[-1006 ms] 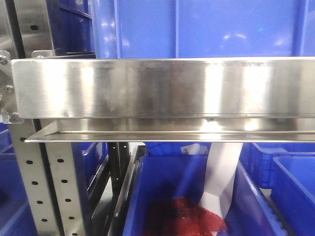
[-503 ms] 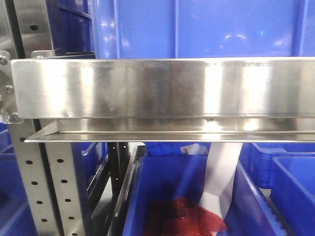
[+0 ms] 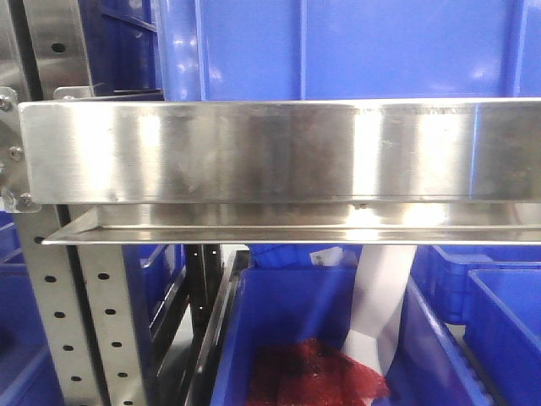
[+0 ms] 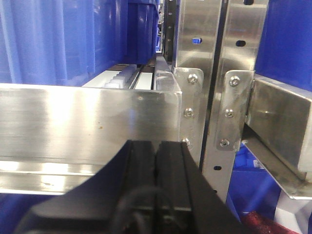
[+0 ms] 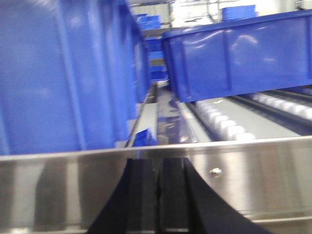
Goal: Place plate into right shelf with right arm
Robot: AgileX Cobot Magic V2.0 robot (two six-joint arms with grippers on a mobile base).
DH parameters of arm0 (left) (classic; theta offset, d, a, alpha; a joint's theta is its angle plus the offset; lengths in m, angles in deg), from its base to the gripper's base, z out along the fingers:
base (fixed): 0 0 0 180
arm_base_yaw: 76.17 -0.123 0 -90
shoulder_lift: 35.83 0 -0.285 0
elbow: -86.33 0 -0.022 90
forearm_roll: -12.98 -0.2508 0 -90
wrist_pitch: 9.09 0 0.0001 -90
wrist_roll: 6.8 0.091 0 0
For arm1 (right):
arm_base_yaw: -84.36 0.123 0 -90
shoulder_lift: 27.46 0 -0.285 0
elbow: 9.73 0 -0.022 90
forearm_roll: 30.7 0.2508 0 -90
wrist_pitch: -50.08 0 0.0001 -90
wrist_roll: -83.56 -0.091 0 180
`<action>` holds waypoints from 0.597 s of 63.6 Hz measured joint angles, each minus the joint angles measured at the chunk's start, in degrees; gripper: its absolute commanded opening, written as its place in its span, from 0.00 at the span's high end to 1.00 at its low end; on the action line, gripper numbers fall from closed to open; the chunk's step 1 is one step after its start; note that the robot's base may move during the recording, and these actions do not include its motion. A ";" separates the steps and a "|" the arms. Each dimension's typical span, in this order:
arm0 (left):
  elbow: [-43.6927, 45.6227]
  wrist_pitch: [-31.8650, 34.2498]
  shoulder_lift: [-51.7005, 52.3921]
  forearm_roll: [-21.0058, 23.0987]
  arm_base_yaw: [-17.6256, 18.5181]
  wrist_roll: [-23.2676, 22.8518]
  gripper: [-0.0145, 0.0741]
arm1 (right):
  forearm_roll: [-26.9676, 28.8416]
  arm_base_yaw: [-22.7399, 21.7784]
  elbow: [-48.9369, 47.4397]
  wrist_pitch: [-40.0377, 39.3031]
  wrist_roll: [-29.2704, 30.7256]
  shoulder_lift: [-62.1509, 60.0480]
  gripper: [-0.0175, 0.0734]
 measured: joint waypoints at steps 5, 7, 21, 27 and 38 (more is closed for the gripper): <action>0.00 0.00 0.00 0.00 0.00 0.00 0.98 | -1.16 0.73 0.00 0.14 0.00 0.00 0.75; 0.00 0.00 0.00 0.00 0.00 0.00 0.98 | -1.48 0.99 0.00 0.24 0.00 0.00 0.75; 0.00 0.00 0.00 0.00 0.00 0.00 0.98 | -2.78 1.79 0.00 0.55 0.10 0.00 0.75; 0.00 0.00 0.00 0.00 0.00 0.00 0.98 | -2.92 1.79 0.00 0.55 0.10 0.00 0.75; 0.00 0.00 0.00 0.00 0.00 0.00 0.98 | -2.91 1.79 0.00 0.67 0.10 -0.13 0.75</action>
